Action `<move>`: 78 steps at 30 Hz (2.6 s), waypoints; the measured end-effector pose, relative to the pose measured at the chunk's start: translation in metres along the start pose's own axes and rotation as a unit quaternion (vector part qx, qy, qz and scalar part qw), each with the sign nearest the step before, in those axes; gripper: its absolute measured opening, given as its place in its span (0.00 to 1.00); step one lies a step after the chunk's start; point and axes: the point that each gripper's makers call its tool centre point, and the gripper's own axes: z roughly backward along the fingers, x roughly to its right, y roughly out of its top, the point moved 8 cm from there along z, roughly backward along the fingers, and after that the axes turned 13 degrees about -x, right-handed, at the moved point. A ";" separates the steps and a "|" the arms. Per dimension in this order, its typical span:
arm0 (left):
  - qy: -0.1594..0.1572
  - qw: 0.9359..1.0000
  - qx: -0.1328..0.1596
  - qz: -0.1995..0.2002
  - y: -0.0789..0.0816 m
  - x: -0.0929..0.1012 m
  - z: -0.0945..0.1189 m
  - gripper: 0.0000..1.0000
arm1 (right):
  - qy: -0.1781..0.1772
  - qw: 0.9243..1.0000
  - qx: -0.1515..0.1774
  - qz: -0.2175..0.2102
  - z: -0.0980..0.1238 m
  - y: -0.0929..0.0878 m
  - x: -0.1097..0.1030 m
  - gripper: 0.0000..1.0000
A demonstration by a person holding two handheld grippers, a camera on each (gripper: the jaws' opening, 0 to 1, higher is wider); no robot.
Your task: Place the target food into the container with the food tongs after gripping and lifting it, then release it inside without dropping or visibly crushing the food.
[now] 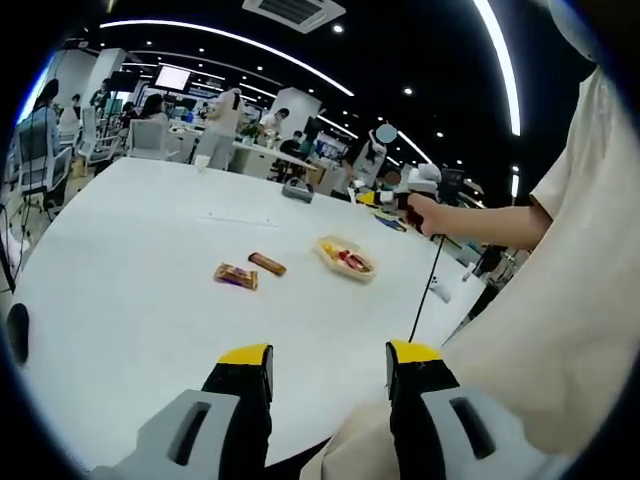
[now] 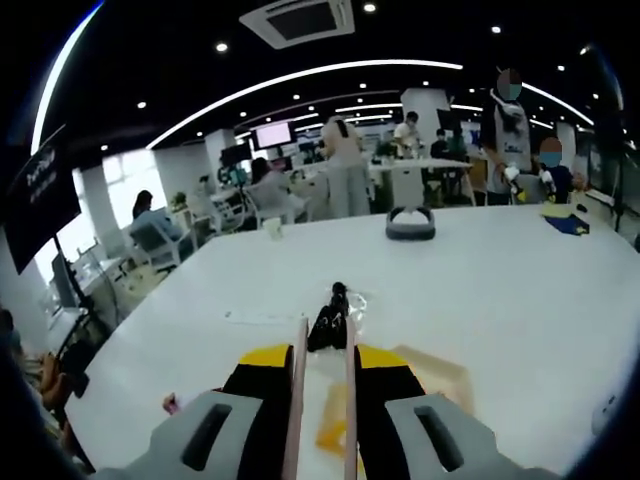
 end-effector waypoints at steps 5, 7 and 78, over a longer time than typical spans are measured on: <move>0.000 1.000 0.000 -0.002 0.002 0.000 -0.001 0.44 | -0.003 1.000 0.000 -0.003 0.002 0.000 0.003 0.22; 0.000 1.000 0.000 -0.002 0.002 0.000 -0.001 0.44 | -0.004 1.000 0.000 -0.005 0.002 0.000 0.004 0.22; 0.012 0.999 0.030 0.013 -0.007 0.008 0.001 0.46 | -0.009 1.000 -0.022 0.006 0.009 -0.009 0.013 0.23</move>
